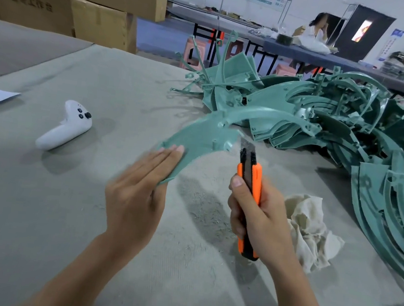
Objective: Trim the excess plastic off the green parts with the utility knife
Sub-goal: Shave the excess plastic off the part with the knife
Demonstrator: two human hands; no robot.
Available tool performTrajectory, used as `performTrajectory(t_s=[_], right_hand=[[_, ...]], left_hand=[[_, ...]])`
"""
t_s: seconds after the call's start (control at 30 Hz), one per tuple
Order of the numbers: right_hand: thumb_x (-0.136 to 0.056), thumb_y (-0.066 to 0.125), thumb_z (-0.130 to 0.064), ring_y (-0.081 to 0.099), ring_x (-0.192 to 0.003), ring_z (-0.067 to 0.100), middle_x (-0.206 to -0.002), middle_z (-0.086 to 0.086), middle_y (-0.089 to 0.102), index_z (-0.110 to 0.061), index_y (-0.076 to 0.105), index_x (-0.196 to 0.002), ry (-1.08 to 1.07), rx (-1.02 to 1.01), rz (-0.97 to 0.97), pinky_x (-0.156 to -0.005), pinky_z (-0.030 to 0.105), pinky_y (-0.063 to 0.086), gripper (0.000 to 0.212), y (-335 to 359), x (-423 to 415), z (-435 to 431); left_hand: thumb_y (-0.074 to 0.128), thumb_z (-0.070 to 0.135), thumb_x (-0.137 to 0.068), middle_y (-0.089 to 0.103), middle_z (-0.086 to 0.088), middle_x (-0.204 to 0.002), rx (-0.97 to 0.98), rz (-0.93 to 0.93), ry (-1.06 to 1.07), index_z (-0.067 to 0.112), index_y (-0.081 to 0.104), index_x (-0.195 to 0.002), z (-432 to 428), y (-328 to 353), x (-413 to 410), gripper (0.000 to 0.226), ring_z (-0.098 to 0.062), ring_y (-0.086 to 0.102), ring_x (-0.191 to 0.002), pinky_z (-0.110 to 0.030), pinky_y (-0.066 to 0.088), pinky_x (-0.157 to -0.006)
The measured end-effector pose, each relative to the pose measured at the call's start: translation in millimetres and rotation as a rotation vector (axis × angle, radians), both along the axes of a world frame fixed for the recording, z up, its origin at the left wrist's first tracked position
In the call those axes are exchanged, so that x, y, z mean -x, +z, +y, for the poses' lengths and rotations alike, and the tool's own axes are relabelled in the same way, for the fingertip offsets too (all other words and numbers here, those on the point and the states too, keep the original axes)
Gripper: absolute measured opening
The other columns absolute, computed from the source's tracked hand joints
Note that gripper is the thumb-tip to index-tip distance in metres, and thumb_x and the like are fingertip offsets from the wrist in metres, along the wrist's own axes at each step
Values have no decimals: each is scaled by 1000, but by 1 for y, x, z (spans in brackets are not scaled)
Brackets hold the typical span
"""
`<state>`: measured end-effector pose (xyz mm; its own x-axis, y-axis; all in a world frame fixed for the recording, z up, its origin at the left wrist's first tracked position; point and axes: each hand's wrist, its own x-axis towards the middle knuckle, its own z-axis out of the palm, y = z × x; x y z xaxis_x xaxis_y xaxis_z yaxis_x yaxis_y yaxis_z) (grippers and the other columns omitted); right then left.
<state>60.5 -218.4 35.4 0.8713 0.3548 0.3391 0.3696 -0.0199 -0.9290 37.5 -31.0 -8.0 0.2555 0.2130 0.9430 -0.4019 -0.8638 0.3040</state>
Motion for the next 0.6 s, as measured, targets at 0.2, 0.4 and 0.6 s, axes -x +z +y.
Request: performTrajectory(t_s=[0.2, 0.4, 0.6], right_hand=[[-92, 56, -42, 43, -37, 13, -58, 0, 46, -7, 46, -84, 69, 17, 15, -36, 22, 35, 38, -4, 5, 6], [-99, 53, -30, 44, -37, 13, -58, 0, 45, -22, 43, -74, 31, 59, -33, -37, 24, 36, 28, -6, 8, 17], [-98, 53, -29, 32, -43, 16, -59, 10, 35, -32, 46, -73, 31, 2, 8, -36, 23, 32, 27, -3, 10, 23]], left_hand=[[48, -12, -87, 59, 3, -124, -28, -20, 45, 8, 61, -123, 11, 1, -1, 43, -12, 58, -118, -31, 47, -102], [46, -4, -92, 60, 5, -123, -19, -11, 26, 11, 60, -125, 7, -2, -1, 39, -7, 57, -119, -23, 44, -104], [49, 1, -95, 62, 7, -121, 11, 6, 22, 10, 66, -121, 4, -5, -2, 32, 9, 48, -125, -16, 40, -104]])
